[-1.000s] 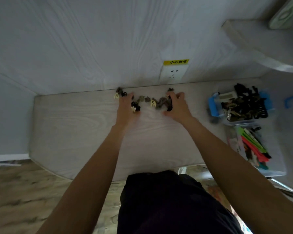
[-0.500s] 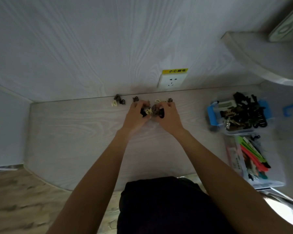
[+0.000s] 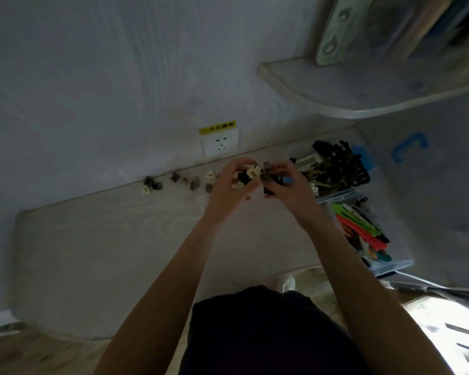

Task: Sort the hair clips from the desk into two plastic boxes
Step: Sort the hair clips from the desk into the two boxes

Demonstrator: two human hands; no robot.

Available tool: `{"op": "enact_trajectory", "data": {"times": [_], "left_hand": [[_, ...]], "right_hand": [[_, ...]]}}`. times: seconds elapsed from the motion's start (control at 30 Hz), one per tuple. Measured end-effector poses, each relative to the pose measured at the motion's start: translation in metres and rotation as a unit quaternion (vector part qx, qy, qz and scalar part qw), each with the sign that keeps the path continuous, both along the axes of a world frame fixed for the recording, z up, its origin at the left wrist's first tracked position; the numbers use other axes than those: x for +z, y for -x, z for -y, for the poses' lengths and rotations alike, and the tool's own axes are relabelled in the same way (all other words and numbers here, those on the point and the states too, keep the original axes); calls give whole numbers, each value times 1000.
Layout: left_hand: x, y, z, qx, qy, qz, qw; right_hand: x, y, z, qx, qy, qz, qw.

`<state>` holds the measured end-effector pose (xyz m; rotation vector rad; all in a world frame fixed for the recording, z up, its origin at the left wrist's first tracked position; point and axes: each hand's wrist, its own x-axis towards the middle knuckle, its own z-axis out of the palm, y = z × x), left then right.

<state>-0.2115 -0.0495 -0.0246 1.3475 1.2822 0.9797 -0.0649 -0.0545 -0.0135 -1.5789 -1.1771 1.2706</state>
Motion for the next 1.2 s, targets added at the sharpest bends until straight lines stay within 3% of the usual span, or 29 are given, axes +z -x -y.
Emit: {"op": "enact_trajectory", "data": {"times": [0.17, 0.3, 0.57, 0.67, 0.83, 1.03, 1.13, 1.2], "left_hand": [[7, -71, -19, -71, -17, -32, 997], [-1, -103, -41, -92, -67, -147, 983], [-7, -119, -57, -105, -72, -247, 961], [-9, -118, -55, -143, -102, -291, 940], [-9, -108, -48, -173, -164, -325, 915], [-5, -45, -22, -55, -238, -323, 914], [-11, 9, -1, 46, -195, -329, 923], [-18, 49, 14, 121, -138, -328, 927]], "right_hand": [[7, -70, 3, -78, 36, 15, 996], [3, -105, -1, -108, 41, 22, 993], [8, -136, -6, -33, -1, 204, 978], [9, -137, -11, 18, -31, 312, 949], [13, -125, -30, 83, -64, 380, 919], [10, -82, -30, 52, -146, 447, 881], [4, -46, -19, 50, -217, 521, 824], [-2, -20, -16, 71, -245, 512, 820]]}}
